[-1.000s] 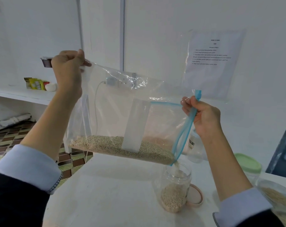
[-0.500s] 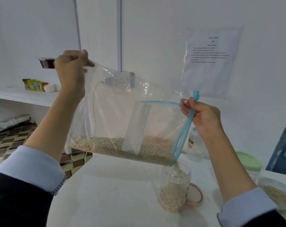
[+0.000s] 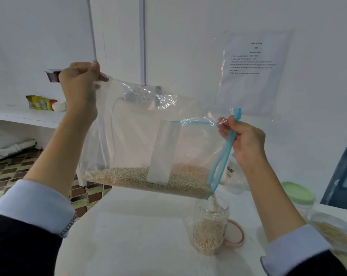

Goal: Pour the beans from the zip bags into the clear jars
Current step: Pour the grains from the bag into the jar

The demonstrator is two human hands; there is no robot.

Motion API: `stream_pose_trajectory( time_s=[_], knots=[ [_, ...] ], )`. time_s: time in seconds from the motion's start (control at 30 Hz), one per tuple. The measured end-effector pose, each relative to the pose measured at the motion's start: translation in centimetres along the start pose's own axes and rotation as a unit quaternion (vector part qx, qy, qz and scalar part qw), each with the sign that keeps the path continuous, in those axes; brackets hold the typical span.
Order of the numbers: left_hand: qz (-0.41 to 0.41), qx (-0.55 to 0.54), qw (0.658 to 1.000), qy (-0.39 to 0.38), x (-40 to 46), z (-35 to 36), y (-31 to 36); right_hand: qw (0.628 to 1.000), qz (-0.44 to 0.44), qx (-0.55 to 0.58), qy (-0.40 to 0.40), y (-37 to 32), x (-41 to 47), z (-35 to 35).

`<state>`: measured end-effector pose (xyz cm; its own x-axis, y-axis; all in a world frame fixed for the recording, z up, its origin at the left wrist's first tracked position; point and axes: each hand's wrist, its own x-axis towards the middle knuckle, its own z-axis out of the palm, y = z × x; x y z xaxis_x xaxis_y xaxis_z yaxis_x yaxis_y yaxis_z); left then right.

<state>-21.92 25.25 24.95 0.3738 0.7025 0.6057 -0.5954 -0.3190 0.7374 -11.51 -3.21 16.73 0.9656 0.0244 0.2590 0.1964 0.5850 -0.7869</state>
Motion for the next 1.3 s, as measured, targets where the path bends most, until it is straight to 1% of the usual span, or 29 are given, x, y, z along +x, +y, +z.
stream_pose_trajectory(
  time_s=[0.07,0.17,0.23,0.33,0.43,0.53,0.63,0.73,0.83,0.93,1.03,1.17,1.3],
  knots=[
    [0.000,-0.001,1.000,0.003,0.1,-0.2,-0.1,1.000,0.006,-0.014,-0.009,-0.1,-0.1,0.1],
    [0.002,-0.004,1.000,0.000,0.0,-0.4,-0.1,1.000,0.005,-0.009,-0.002,0.0,-0.1,0.1],
    [0.002,-0.002,1.000,0.003,0.0,-0.5,-0.2,0.999,0.014,-0.026,-0.019,0.0,-0.3,0.2],
    [0.000,-0.006,1.000,0.005,-0.1,-0.4,-0.2,1.000,0.017,-0.006,-0.012,0.1,-0.2,0.2],
    [0.005,0.002,1.000,0.001,0.1,-0.3,-0.1,0.999,0.019,-0.020,-0.027,0.0,-0.1,0.3],
    [0.012,-0.004,1.000,0.001,0.3,-0.3,0.1,1.000,0.015,0.001,-0.007,0.1,-0.3,0.3],
    [0.010,0.002,1.000,-0.006,0.2,-0.3,-0.2,1.000,0.020,-0.008,-0.017,0.2,-0.5,0.4],
    [0.009,0.003,1.000,-0.011,0.2,-0.4,-0.3,1.000,0.015,0.008,-0.003,0.2,-0.5,0.3],
    [0.010,0.006,1.000,-0.012,0.2,-0.4,-0.4,1.000,0.019,-0.007,-0.012,0.1,-0.4,0.3],
    [0.012,-0.001,1.000,-0.012,0.3,-0.4,-0.5,1.000,0.015,0.014,0.006,0.2,-0.4,0.1],
    [0.020,0.016,1.000,-0.016,0.5,-0.3,-0.7,1.000,0.018,0.006,0.002,0.2,-0.5,0.1],
    [0.031,0.036,0.998,-0.031,0.7,-0.5,-1.0,1.000,0.002,0.012,0.025,0.1,-0.3,-0.1],
    [0.037,0.060,0.997,-0.021,0.8,-0.5,-1.2,0.999,-0.002,0.006,0.041,0.1,-0.5,-0.1]
  ],
)
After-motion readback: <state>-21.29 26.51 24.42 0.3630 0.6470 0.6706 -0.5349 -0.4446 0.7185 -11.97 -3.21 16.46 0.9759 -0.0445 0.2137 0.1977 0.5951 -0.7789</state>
